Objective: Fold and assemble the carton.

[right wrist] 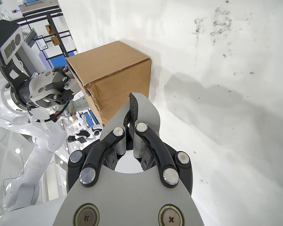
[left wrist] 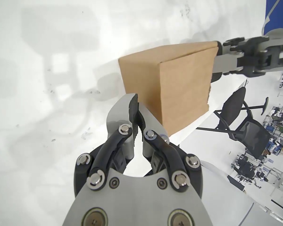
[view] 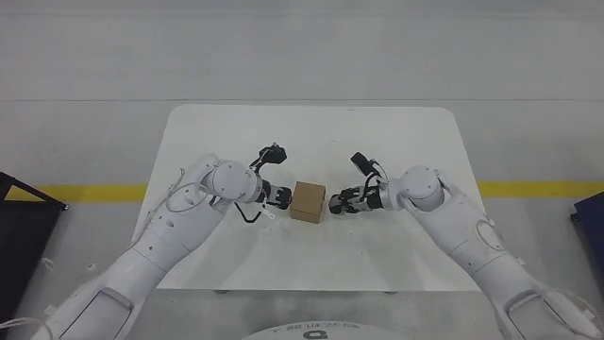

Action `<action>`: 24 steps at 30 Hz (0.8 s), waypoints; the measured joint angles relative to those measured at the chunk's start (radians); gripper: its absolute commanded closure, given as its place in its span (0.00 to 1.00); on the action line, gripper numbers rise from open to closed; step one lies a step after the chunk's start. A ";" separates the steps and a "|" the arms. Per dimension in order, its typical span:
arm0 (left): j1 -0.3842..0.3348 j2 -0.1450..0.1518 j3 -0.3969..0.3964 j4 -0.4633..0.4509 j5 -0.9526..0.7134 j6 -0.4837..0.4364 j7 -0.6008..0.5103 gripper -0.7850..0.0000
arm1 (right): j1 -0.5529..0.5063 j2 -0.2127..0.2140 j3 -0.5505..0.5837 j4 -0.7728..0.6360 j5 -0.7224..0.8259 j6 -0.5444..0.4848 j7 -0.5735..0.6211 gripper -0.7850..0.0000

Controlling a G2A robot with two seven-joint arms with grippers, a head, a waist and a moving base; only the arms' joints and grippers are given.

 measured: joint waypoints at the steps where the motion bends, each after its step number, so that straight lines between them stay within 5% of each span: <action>1: -0.008 -0.004 0.005 0.008 -0.007 -0.002 0.005 1.00 | 0.005 -0.002 -0.006 0.000 -0.002 -0.002 0.004 1.00; 15: -0.023 -0.001 -0.027 0.022 -0.039 -0.002 0.023 1.00 | 0.011 0.001 0.026 0.010 0.034 -0.022 0.005 1.00; 16: -0.017 0.003 -0.036 0.013 -0.033 0.001 0.022 0.75 | 0.003 0.006 0.043 0.011 0.042 -0.025 0.008 1.00; 18: -0.004 0.010 -0.052 -0.004 -0.031 0.005 0.018 0.01 | -0.010 0.014 0.072 0.008 0.054 -0.031 0.012 1.00; 22: 0.031 0.034 -0.131 -0.055 -0.037 0.024 0.028 0.00 | -0.057 0.039 0.171 -0.025 0.100 -0.059 0.009 1.00; 24: 0.051 0.050 -0.189 -0.081 -0.049 0.030 0.032 0.00 | -0.082 0.050 0.224 -0.062 0.118 -0.072 0.001 0.51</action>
